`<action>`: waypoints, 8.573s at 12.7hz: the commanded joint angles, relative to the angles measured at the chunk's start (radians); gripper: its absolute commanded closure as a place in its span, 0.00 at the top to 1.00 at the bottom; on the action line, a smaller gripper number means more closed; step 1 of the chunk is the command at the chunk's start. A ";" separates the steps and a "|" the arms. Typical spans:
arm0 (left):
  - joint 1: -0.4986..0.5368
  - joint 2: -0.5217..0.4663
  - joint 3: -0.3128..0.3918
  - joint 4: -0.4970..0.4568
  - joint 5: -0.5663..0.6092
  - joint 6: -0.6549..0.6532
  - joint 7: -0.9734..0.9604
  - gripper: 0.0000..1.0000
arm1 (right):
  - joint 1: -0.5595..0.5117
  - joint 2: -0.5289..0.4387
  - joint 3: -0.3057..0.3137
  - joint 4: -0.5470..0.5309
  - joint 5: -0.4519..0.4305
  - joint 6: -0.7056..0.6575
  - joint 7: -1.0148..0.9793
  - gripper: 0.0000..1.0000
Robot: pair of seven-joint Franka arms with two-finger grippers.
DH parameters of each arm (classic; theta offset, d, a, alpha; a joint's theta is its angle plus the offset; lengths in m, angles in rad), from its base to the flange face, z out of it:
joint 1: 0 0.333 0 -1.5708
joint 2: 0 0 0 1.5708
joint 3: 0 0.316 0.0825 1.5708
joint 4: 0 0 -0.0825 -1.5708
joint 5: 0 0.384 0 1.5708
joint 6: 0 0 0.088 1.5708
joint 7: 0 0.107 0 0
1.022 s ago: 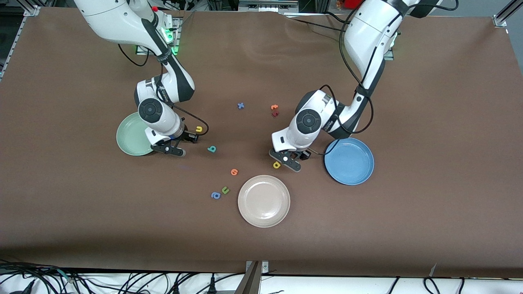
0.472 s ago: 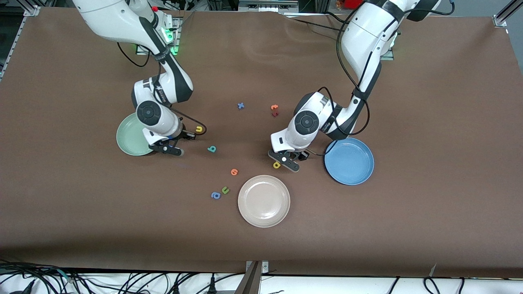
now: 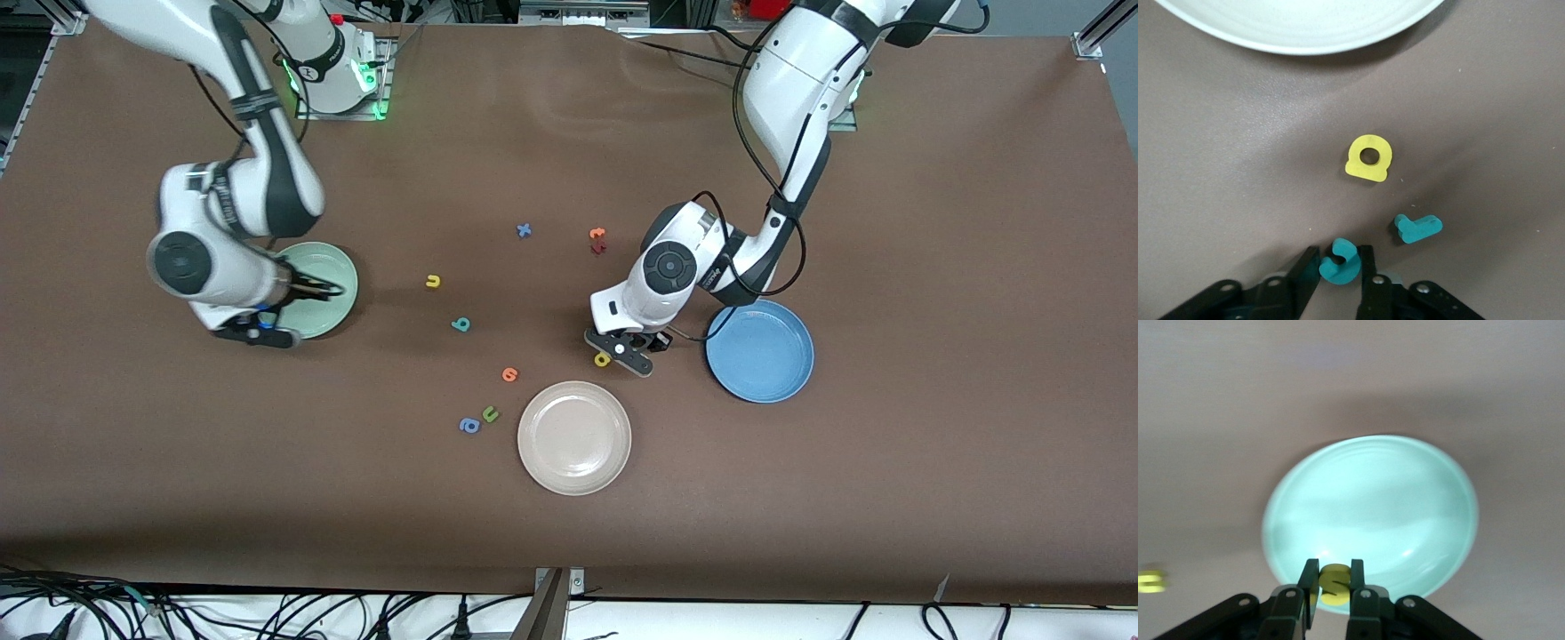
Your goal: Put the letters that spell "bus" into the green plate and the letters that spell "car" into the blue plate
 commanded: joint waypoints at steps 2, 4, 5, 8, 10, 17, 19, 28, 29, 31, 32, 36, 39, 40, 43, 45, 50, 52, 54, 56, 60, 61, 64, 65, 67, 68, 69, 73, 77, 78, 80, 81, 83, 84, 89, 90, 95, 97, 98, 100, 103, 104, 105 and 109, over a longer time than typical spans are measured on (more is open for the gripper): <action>0.003 0.000 0.003 0.014 -0.004 -0.011 0.015 0.13 | -0.014 0.055 -0.061 -0.026 -0.008 0.038 -0.149 0.08; 0.018 -0.050 0.008 0.015 -0.004 -0.072 0.015 0.13 | -0.028 0.079 -0.061 -0.052 -0.003 0.110 -0.165 0.11; 0.041 -0.076 0.008 0.017 -0.004 -0.109 0.015 0.13 | -0.028 0.078 -0.060 -0.058 -0.002 0.109 -0.164 0.23; 0.149 -0.133 0.008 0.015 -0.003 -0.235 0.036 0.13 | -0.027 0.063 -0.057 -0.055 0.005 0.077 -0.147 0.96; 0.243 -0.146 0.011 0.015 -0.004 -0.315 0.151 0.13 | -0.011 0.026 -0.049 -0.043 0.030 0.011 -0.093 0.98; 0.247 -0.137 -0.003 0.018 -0.006 -0.352 0.138 1.00 | 0.003 0.016 0.274 -0.026 0.098 0.095 0.453 0.97; 0.212 -0.137 -0.005 0.021 -0.020 -0.346 0.050 1.00 | 0.004 0.053 0.314 -0.035 0.098 0.164 0.504 0.96; -0.029 0.012 -0.011 0.199 -0.020 -0.215 -0.405 1.00 | 0.019 0.099 0.370 -0.132 0.098 0.328 0.579 0.83; -0.040 0.040 -0.009 0.230 -0.017 -0.209 -0.413 1.00 | 0.021 0.099 0.370 -0.147 0.098 0.352 0.579 0.81; -0.055 0.074 -0.009 0.238 -0.009 -0.145 -0.409 1.00 | 0.021 0.103 0.370 -0.155 0.095 0.371 0.577 0.76; -0.061 0.090 -0.008 0.238 -0.009 -0.113 -0.409 1.00 | 0.021 0.101 0.370 -0.155 0.094 0.373 0.573 0.73; -0.077 0.109 -0.005 0.233 0.061 -0.087 -0.406 0.96 | 0.021 0.106 0.371 -0.155 0.094 0.393 0.571 0.46; -0.093 0.112 -0.005 0.203 0.098 -0.097 -0.407 0.79 | 0.021 0.106 0.371 -0.155 0.092 0.390 0.568 0.24; -0.093 0.112 -0.005 0.190 0.098 -0.097 -0.407 0.76 | 0.024 0.104 0.373 -0.153 0.092 0.385 0.574 0.23; -0.092 0.114 -0.005 0.185 0.100 -0.099 -0.406 0.55 | 0.027 0.051 0.362 -0.127 0.094 0.278 0.565 0.17; -0.090 0.110 -0.005 0.182 0.100 -0.109 -0.407 0.27 | 0.026 0.006 0.299 -0.063 0.074 0.105 0.527 0.17; -0.080 0.094 -0.005 0.185 0.100 -0.151 -0.404 0.16 | 0.024 -0.010 0.031 -0.070 0.072 -0.019 0.095 0.17; -0.063 0.062 -0.003 0.192 0.100 -0.209 -0.401 0.16 | 0.019 0.018 -0.029 -0.100 0.074 0.015 -0.016 0.17; -0.017 0.006 -0.003 0.193 0.100 -0.299 -0.354 0.16 | 0.018 0.026 -0.031 -0.129 0.074 0.064 -0.025 0.22; 0.053 -0.037 -0.005 0.192 0.100 -0.423 -0.291 0.18 | 0.016 0.032 -0.031 -0.127 0.075 0.066 -0.025 0.73; 0.182 -0.066 -0.002 0.181 0.132 -0.570 -0.113 0.22 | 0.029 0.009 -0.016 -0.106 0.095 0.040 0.034 0.98; 0.199 -0.063 -0.002 0.179 0.172 -0.585 -0.093 0.23 | 0.032 0.004 0.039 -0.083 0.109 0.040 0.104 0.98; 0.213 -0.063 -0.008 0.169 0.204 -0.585 -0.085 1.00 | 0.036 0.021 0.188 0.023 0.113 0.046 0.376 0.98; 0.198 -0.064 -0.011 0.176 0.203 -0.585 -0.093 1.00 | 0.053 0.038 0.211 0.059 0.113 0.052 0.449 0.98; 0.192 -0.066 -0.029 0.202 0.186 -0.580 -0.084 1.00 | 0.093 0.081 0.222 0.138 0.113 0.052 0.565 0.98; 0.192 -0.058 -0.061 0.222 0.187 -0.574 -0.082 1.00 | 0.123 0.101 0.222 0.162 0.113 0.063 0.609 0.98; 0.190 -0.048 -0.101 0.231 0.184 -0.530 -0.076 1.00 | 0.146 0.128 0.221 0.176 0.113 0.110 0.649 0.98; 0.164 0.012 -0.141 0.231 0.126 -0.291 -0.053 1.00 | 0.200 0.222 0.222 0.178 0.113 0.309 0.735 0.98; 0.112 0.101 -0.138 0.233 0.140 -0.108 -0.035 1.00 | 0.210 0.263 0.222 0.178 0.113 0.369 0.738 0.96; 0.101 0.119 -0.137 0.233 0.141 -0.075 0.016 1.00 | 0.211 0.271 0.221 0.176 0.112 0.380 0.732 0.95; 0.103 0.138 -0.134 0.231 0.141 -0.034 0.064 1.00 | 0.211 0.273 0.221 0.176 0.112 0.380 0.731 0.87; 0.101 0.146 -0.134 0.233 0.141 -0.021 0.064 0.99 | 0.211 0.280 0.221 0.176 0.112 0.380 0.729 0.80; 0.083 0.146 -0.132 0.230 0.149 -0.014 0.064 0.90 | 0.213 0.297 0.221 0.176 0.112 0.403 0.731 0.77; 0.083 0.150 -0.131 0.231 0.148 -0.014 0.068 0.86 | 0.213 0.311 0.222 0.176 0.113 0.417 0.735 0.77; 0.025 0.161 -0.092 0.228 0.176 -0.013 0.070 0.65 | 0.220 0.320 0.222 0.173 0.113 0.417 0.729 0.45; 0.026 0.161 -0.091 0.228 0.213 -0.013 0.070 0.57 | 0.222 0.320 0.222 0.173 0.113 0.416 0.726 0.42; 0.031 0.155 -0.091 0.228 0.252 -0.016 0.065 0.32 | 0.222 0.322 0.222 0.172 0.113 0.411 0.719 0.14; 0.051 0.137 -0.091 0.228 0.252 -0.028 0.065 0.28 | 0.220 0.310 0.221 0.175 0.113 0.394 0.715 0.13; 0.081 0.126 -0.095 0.225 0.252 -0.053 0.067 0.28 | 0.216 0.290 0.216 0.179 0.109 0.347 0.709 0.13; 0.117 0.088 -0.098 0.225 0.241 -0.132 0.067 0.28 | 0.194 0.239 0.193 0.213 0.110 0.197 0.642 0.13; 0.173 0.014 -0.098 0.209 0.240 -0.279 0.074 0.27 | 0.179 0.156 0.069 0.259 0.113 -0.088 0.413 0.13; 0.201 -0.009 -0.098 0.193 0.240 -0.318 0.099 0.27 | 0.180 0.139 0.014 0.250 0.112 -0.159 0.324 0.13; 0.224 -0.026 -0.098 0.192 0.240 -0.364 0.134 0.27 | 0.180 0.126 -0.047 0.235 0.112 -0.216 0.230 0.13; 0.339 -0.067 -0.098 0.187 0.238 -0.502 0.316 0.28 | 0.180 0.061 -0.235 0.045 0.112 -0.217 -0.100 0.14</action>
